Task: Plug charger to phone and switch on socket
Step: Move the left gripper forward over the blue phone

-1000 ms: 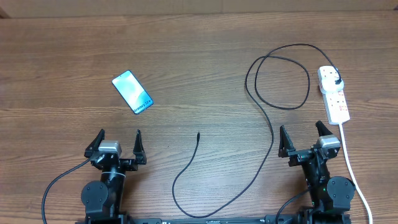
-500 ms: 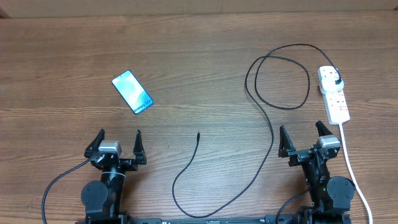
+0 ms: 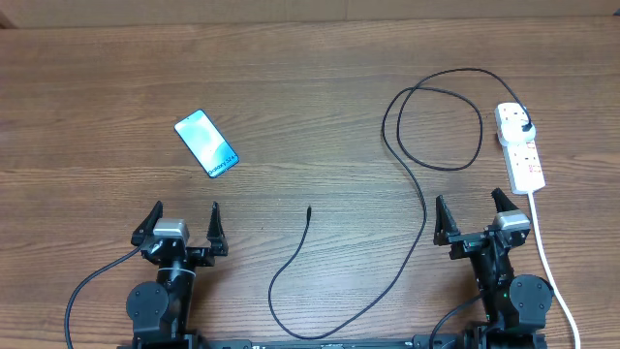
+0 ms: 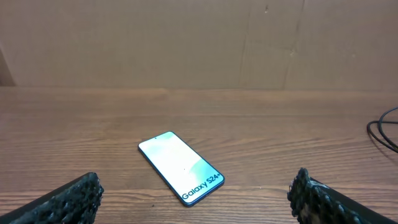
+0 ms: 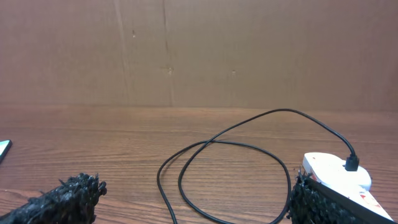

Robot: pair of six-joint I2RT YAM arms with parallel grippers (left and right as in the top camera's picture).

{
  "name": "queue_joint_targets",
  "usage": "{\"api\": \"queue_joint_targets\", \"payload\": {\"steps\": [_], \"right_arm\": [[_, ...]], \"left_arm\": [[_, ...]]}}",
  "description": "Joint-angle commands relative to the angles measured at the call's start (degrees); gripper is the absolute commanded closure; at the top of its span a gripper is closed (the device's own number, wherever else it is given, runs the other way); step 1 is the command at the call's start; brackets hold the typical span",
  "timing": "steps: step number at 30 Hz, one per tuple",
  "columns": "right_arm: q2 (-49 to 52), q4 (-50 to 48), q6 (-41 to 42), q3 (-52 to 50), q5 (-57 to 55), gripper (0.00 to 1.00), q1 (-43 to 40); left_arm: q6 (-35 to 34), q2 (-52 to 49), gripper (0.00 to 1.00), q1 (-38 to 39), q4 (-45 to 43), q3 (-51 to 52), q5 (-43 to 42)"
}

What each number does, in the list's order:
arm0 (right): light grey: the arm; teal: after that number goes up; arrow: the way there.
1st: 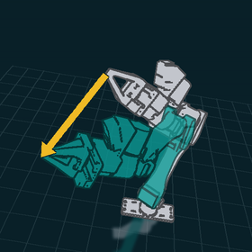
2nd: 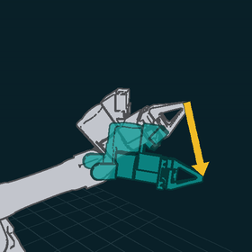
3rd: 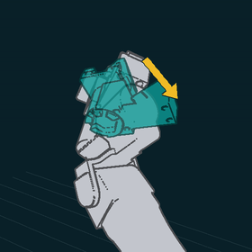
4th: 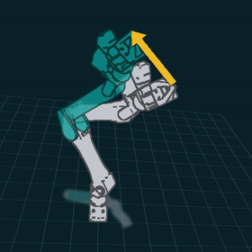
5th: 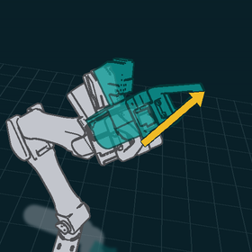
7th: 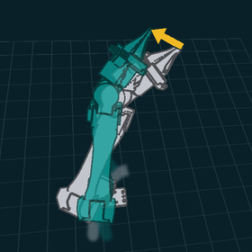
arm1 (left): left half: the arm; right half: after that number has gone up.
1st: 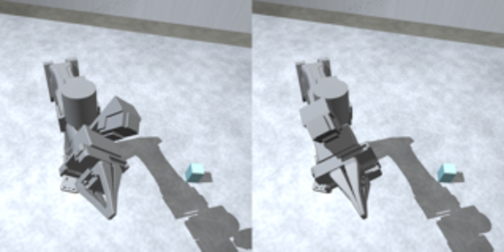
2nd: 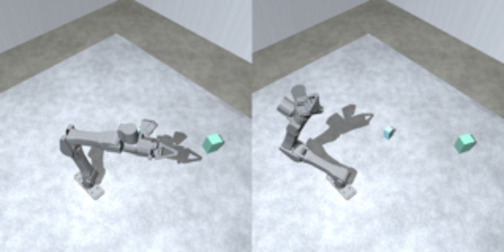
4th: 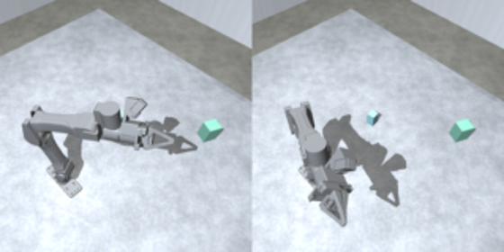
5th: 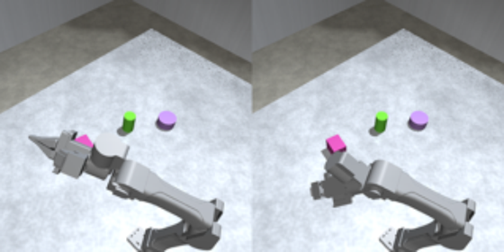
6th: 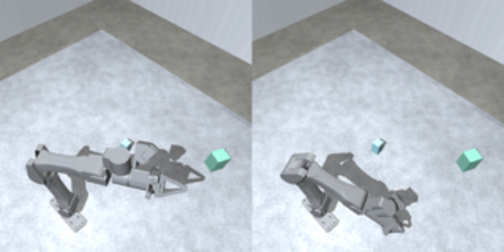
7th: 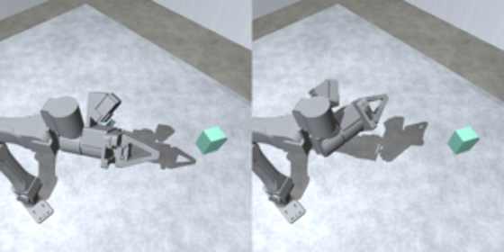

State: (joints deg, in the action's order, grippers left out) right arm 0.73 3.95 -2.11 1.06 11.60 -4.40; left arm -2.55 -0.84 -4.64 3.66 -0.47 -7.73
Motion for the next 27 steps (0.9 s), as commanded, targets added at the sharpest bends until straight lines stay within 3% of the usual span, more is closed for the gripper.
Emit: {"api": "queue_joint_targets", "payload": {"steps": [1, 17, 27], "right_arm": [[-0.6, -0.2, 0.2, -0.6, -0.4, 0.00, 0.3], [-0.6, -0.2, 0.2, -0.6, -0.4, 0.00, 0.3], [-0.6, -0.2, 0.2, -0.6, -0.4, 0.00, 0.3]], "left_arm": [[1.3, 0.6, 0.00, -0.6, 0.2, 0.2, 0.6], [1.2, 0.6, 0.00, -0.6, 0.2, 0.2, 0.2], [-3.2, 0.6, 0.00, -0.6, 0.1, 0.2, 0.2]]}}
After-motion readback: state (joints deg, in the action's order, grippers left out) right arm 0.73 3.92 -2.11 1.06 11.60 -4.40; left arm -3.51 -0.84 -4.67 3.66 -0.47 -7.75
